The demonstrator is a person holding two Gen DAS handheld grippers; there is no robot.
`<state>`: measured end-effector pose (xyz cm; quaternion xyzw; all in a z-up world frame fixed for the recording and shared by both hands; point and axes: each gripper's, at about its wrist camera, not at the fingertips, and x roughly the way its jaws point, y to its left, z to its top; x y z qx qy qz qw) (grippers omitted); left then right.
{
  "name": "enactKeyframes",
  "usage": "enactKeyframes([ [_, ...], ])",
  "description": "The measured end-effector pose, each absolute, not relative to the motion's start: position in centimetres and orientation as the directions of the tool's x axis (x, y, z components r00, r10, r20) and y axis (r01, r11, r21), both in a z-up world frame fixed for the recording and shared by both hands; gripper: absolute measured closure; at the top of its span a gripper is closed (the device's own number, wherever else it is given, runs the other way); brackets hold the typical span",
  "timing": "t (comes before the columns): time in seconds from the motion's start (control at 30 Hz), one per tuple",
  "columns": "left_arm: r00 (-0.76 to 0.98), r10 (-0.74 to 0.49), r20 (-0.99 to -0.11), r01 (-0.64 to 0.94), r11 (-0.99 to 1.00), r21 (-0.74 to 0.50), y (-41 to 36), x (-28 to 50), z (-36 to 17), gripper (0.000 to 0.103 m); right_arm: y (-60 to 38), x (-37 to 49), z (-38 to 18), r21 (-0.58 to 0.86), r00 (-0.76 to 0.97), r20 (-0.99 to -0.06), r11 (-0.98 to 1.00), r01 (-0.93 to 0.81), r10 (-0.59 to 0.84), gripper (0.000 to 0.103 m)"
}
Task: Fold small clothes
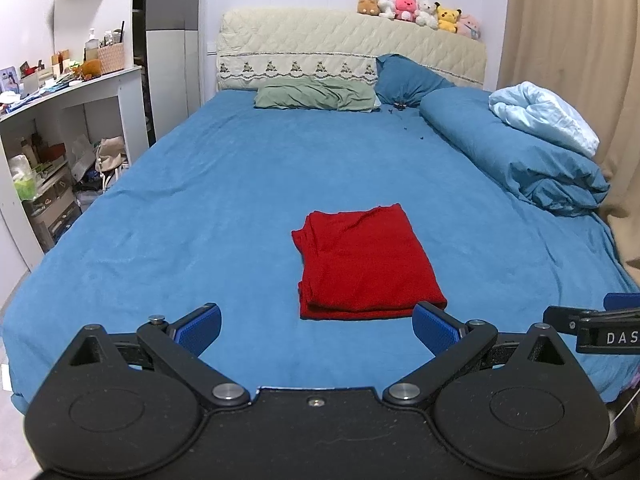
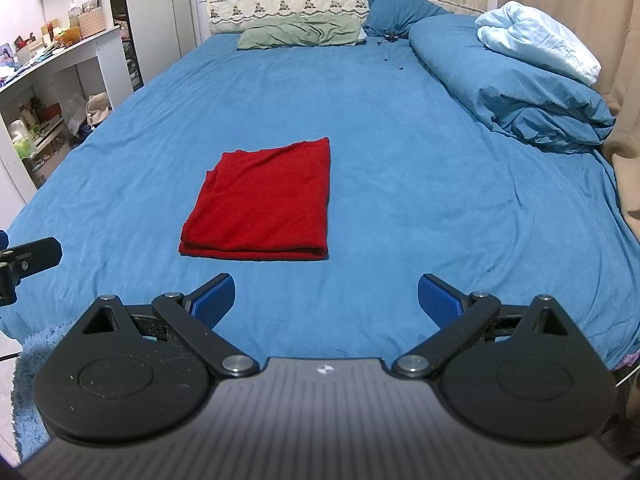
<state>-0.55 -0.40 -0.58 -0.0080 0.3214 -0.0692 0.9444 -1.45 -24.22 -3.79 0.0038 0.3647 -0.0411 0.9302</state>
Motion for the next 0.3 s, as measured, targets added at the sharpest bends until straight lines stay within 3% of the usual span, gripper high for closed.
enactKeyframes([
  [0.3, 0.791, -0.123, -0.600, 0.117, 0.992, -0.049, -0.36, -0.58, -0.81, 0.000, -23.99, -1.34, -3.81, -0.020, 0.728, -0.682, 0.997, 0.074, -0.068, 0.000],
])
